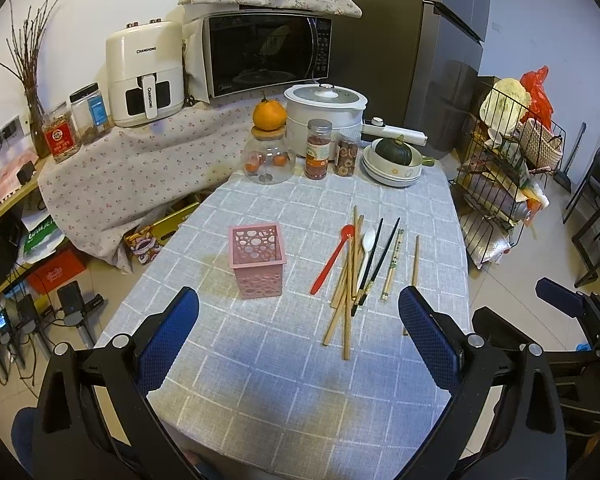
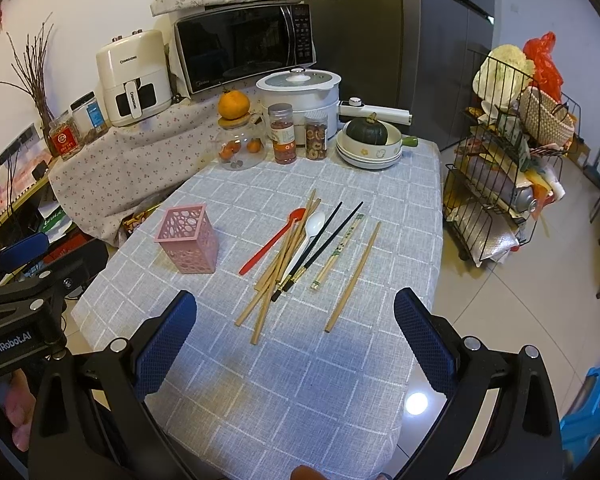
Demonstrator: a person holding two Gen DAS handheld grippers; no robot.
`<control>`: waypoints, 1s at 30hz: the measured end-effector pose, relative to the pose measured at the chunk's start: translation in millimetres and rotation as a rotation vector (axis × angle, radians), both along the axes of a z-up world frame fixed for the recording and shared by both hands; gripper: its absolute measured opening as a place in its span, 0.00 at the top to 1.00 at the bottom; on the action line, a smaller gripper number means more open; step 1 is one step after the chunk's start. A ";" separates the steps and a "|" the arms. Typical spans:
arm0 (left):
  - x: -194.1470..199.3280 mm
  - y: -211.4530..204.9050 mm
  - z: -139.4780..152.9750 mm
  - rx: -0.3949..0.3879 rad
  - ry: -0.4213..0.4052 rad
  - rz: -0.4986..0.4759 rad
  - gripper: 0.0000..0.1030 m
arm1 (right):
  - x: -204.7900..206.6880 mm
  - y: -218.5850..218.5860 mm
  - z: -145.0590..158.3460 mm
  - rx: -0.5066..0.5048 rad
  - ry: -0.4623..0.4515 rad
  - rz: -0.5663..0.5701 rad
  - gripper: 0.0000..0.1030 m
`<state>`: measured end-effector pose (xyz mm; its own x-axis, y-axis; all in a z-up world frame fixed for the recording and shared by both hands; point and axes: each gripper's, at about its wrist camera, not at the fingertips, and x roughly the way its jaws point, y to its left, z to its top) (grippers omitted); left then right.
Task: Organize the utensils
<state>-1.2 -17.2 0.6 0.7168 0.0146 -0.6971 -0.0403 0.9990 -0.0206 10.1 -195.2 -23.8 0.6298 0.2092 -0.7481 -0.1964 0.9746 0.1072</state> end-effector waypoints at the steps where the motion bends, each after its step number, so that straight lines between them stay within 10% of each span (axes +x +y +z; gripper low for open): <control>1: -0.7 -1.9 -0.5 -0.002 0.002 0.000 0.07 | 0.5 -0.1 0.0 0.000 0.001 -0.001 0.06; 15: 10.4 -6.8 -6.0 -0.025 0.036 -0.026 0.07 | 15.7 -5.6 -8.4 -0.009 0.028 -0.024 0.06; 26: 105.8 -27.2 -40.2 -0.100 0.282 -0.177 0.08 | 113.3 -86.4 -73.6 0.209 0.356 -0.213 0.12; 30: 148.4 -45.5 -75.8 -0.060 0.369 -0.188 0.24 | 145.0 -95.4 -110.4 0.281 0.470 -0.245 0.23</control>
<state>147.1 -62.7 -75.2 0.4054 -0.1412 -0.9032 0.1273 0.9871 -0.0972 155.1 -290.7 -134.2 0.3001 0.3299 -0.8951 0.1618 0.9071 0.3886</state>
